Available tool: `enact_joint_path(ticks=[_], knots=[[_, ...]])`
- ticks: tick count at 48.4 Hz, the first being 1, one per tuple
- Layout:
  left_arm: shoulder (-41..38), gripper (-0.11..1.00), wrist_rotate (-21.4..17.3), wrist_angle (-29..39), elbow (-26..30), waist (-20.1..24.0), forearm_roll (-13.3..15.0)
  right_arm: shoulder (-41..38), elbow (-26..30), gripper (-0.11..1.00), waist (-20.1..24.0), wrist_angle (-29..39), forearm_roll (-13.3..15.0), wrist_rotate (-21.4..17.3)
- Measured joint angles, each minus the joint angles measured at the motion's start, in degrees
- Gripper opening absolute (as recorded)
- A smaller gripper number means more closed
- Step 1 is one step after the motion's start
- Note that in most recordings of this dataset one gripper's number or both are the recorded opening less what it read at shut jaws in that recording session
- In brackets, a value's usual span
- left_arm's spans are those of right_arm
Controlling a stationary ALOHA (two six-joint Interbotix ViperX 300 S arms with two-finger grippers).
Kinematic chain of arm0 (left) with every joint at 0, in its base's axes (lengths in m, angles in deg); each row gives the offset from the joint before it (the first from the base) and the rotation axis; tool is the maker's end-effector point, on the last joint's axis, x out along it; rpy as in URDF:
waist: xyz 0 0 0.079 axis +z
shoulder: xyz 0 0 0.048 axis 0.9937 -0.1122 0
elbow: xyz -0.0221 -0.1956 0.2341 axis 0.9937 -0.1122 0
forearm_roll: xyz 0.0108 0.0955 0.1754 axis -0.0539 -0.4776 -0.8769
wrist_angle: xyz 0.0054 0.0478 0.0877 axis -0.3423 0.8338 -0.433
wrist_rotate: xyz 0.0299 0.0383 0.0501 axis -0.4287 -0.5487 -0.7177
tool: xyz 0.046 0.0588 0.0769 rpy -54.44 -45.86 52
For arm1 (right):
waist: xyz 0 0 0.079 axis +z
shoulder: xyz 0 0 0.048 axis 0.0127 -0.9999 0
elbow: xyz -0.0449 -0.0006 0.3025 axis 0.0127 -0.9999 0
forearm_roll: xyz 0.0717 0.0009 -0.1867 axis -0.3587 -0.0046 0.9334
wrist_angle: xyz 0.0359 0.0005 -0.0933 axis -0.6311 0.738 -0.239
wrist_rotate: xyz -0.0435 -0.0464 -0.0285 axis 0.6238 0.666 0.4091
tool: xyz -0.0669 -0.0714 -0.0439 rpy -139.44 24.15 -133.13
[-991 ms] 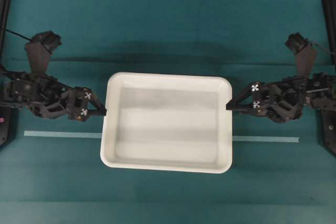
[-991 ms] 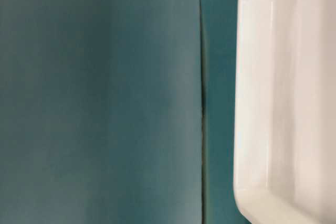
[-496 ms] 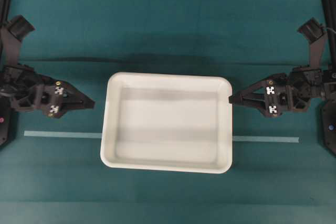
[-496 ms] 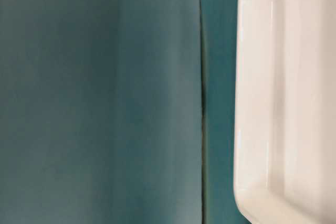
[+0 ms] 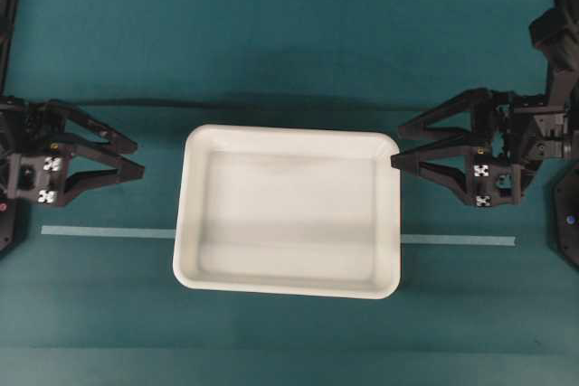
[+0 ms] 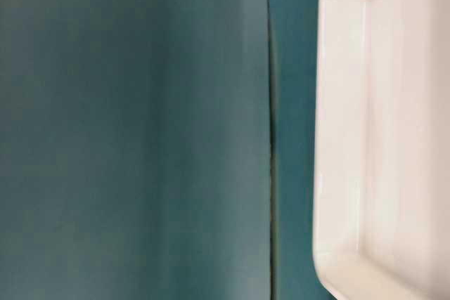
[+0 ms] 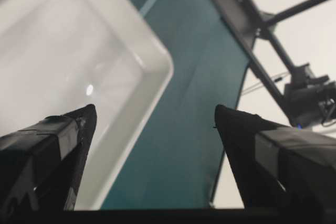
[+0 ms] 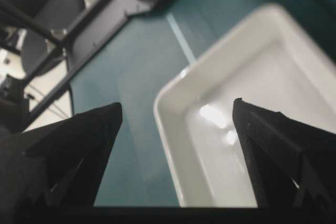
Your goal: Lift the white case with both hands.
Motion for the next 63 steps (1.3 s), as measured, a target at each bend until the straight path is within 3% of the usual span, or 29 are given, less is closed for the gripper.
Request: enact_joint_path(ticks=[19, 27, 34, 40, 50, 63], knots=[[2.7, 0.96, -18.6, -3.6, 1.8, -1.0, 0.1, 3.5, 1.8, 0.90, 0.0, -1.3, 0.4, 7.6], [4.2, 0.96, -23.7, -3.7, 3.2, -1.6, 0.0, 5.4, 3.9, 0.90, 0.3, -1.3, 2.6, 13.9], [5.8, 0.96, -26.4, -3.7, 4.4, -1.7, 0.0, 7.1, 5.8, 0.90, 0.8, -1.3, 4.3, 19.2], [6.4, 0.96, -28.4, -3.7, 5.6, -1.8, 0.0, 8.2, 6.9, 0.90, 1.1, -1.3, 4.5, 21.5], [6.5, 0.96, -31.1, -3.7, 6.6, -2.5, 0.0, 8.5, 7.3, 0.90, 1.2, -1.2, 4.5, 21.8], [6.5, 0.96, -31.5, -3.7, 6.6, -2.6, 0.0, 8.5, 7.2, 0.90, 1.8, -1.3, 4.5, 21.8]])
